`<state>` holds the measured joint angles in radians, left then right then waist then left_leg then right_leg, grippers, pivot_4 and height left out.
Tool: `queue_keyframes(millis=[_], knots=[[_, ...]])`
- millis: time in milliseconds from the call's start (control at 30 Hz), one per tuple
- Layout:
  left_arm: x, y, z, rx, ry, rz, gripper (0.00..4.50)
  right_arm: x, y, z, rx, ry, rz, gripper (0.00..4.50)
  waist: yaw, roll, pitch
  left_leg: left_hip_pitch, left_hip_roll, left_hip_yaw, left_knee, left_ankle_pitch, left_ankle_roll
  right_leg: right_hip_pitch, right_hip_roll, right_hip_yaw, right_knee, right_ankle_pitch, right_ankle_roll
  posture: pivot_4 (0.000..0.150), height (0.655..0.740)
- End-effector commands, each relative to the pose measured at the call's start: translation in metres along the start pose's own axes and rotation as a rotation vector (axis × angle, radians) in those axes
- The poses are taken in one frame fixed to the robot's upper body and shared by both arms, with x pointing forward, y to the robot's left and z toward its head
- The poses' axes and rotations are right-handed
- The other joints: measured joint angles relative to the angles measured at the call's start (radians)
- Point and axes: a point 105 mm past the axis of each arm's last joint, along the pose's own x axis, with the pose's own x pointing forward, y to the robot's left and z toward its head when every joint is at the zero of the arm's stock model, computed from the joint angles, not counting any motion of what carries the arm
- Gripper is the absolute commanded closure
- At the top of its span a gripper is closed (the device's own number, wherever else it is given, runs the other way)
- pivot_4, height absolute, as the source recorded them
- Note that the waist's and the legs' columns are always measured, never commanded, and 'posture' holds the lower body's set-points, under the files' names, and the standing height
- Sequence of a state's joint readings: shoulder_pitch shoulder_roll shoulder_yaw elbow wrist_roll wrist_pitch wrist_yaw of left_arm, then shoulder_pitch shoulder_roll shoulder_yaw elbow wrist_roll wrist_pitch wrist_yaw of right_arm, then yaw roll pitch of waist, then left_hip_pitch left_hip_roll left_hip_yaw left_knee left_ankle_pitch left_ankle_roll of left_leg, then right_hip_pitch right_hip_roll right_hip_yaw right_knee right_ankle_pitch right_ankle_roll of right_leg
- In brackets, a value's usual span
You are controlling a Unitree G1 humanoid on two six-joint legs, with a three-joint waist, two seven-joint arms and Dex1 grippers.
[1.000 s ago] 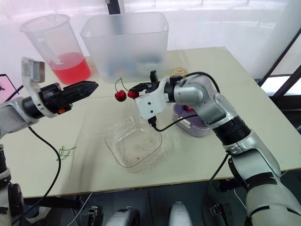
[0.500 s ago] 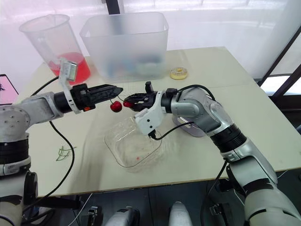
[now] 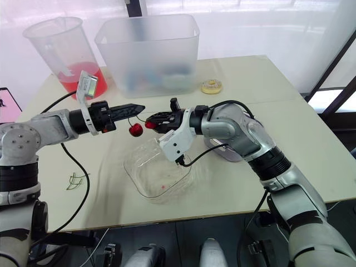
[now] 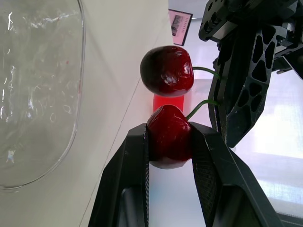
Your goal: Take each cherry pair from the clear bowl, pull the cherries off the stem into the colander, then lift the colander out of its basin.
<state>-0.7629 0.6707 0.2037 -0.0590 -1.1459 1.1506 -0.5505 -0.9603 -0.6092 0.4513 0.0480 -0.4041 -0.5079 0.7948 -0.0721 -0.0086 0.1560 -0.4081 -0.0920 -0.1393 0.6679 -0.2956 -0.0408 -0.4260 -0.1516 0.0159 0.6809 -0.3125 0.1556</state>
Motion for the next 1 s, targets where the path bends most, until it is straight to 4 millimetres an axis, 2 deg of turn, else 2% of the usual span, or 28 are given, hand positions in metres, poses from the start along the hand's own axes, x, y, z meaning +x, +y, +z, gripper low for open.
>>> queue_keyframes(millis=[33,133,267,300,367,400,467,567,633,700,767,833,933,1000], knots=[[-0.002,-0.005,0.010,0.036,-0.017,-0.015,4.47,-0.008,-0.014,0.000,0.047,-0.011,-0.038,3.45,0.000,0.000,0.000,0.000,0.000,0.000,0.000,0.000,0.000,0.000,0.000,0.000,0.000,0.000,0.000,0.150,0.7400],[-0.002,-0.005,0.011,0.036,-0.018,-0.018,4.50,-0.010,-0.015,-0.001,0.063,-0.012,-0.037,2.38,0.000,0.000,0.000,0.000,0.000,0.000,0.000,0.000,0.000,0.000,0.000,0.000,0.000,0.000,0.000,0.150,0.7400],[-0.003,-0.005,0.014,0.046,-0.027,-0.026,4.50,-0.018,-0.015,-0.004,0.086,-0.006,-0.028,0.39,0.001,0.000,0.000,0.000,0.000,0.000,0.000,0.000,0.000,0.000,0.000,0.000,0.000,0.000,0.000,0.150,0.7400],[-0.003,-0.006,0.015,0.051,-0.030,-0.033,4.50,-0.022,-0.014,-0.006,0.102,-0.001,-0.023,0.03,0.002,0.000,0.000,0.000,0.000,0.000,0.000,0.000,0.000,0.000,0.000,0.000,0.000,0.000,0.000,0.150,0.7400],[-0.005,-0.009,0.018,0.065,-0.040,-0.051,4.50,-0.035,-0.016,-0.014,0.261,0.010,-0.061,0.03,0.004,0.000,0.000,0.000,0.000,0.000,0.000,0.000,0.000,0.000,0.000,0.000,0.000,0.000,0.000,0.150,0.7400],[-0.006,-0.011,0.020,0.074,-0.047,-0.061,4.50,-0.043,-0.015,-0.019,0.439,0.000,-0.089,0.03,0.004,0.000,0.000,0.000,0.000,-0.001,0.000,0.000,0.000,0.001,0.000,0.000,0.000,0.000,0.000,0.150,0.7400],[-0.007,-0.013,0.021,0.082,-0.056,-0.076,4.50,-0.052,-0.012,-0.023,0.673,-0.029,-0.113,0.03,0.002,0.000,0.000,0.000,0.000,-0.001,0.000,0.000,0.000,0.002,0.000,0.000,0.000,0.000,0.000,0.150,0.7400],[-0.006,-0.021,0.020,0.099,-0.067,-0.129,4.50,-0.064,0.002,-0.032,1.113,-0.075,-0.163,0.03,0.002,0.000,0.000,0.000,0.001,-0.001,0.000,0.000,0.000,0.002,0.000,0.000,0.000,0.000,0.000,0.150,0.7400],[-0.005,-0.027,0.018,0.113,-0.067,-0.157,4.50,-0.069,0.005,-0.028,1.339,-0.179,-0.209,0.03,0.003,0.000,0.000,0.000,0.001,-0.001,0.000,0.000,0.000,0.002,0.000,0.000,0.000,0.000,0.000,0.150,0.7400],[-0.004,-0.034,0.015,0.134,-0.076,-0.192,4.50,-0.075,0.008,-0.010,1.589,-0.381,-0.111,0.03,0.003,0.000,0.000,0.000,0.001,-0.001,0.000,0.000,0.000,0.002,0.000,0.000,-0.001,0.000,0.000,0.150,0.7400],[-0.004,-0.040,0.011,0.153,-0.081,-0.221,4.50,-0.076,0.009,-0.005,1.625,-0.433,-0.086,0.03,0.002,0.000,0.000,0.000,0.001,-0.001,0.000,0.000,0.000,0.002,-0.001,0.000,-0.001,0.000,0.000,0.150,0.7400],[-0.005,-0.043,0.002,0.166,-0.079,-0.235,4.50,-0.070,0.015,-0.010,1.587,-0.366,-0.133,0.03,0.002,0.000,0.000,0.000,0.001,-0.001,0.000,0.000,0.000,0.002,-0.001,0.000,-0.001,0.000,0.000,0.150,0.7400],[-0.011,-0.039,-0.014,0.151,-0.074,-0.226,4.50,-0.064,0.025,-0.009,1.587,-0.344,-0.141,0.03,0.003,0.000,0.000,0.000,0.001,-0.001,0.000,0.000,0.000,0.002,-0.001,0.000,-0.001,0.000,0.000,0.150,0.7400],[-0.014,-0.036,-0.024,0.160,-0.059,-0.213,4.50,-0.063,0.028,-0.008,1.659,-0.363,-0.147,0.03,0.003,0.000,0.000,0.000,0.001,0.000,0.000,0.000,0.000,0.002,-0.001,0.001,-0.001,0.000,0.000,0.150,0.7400]])
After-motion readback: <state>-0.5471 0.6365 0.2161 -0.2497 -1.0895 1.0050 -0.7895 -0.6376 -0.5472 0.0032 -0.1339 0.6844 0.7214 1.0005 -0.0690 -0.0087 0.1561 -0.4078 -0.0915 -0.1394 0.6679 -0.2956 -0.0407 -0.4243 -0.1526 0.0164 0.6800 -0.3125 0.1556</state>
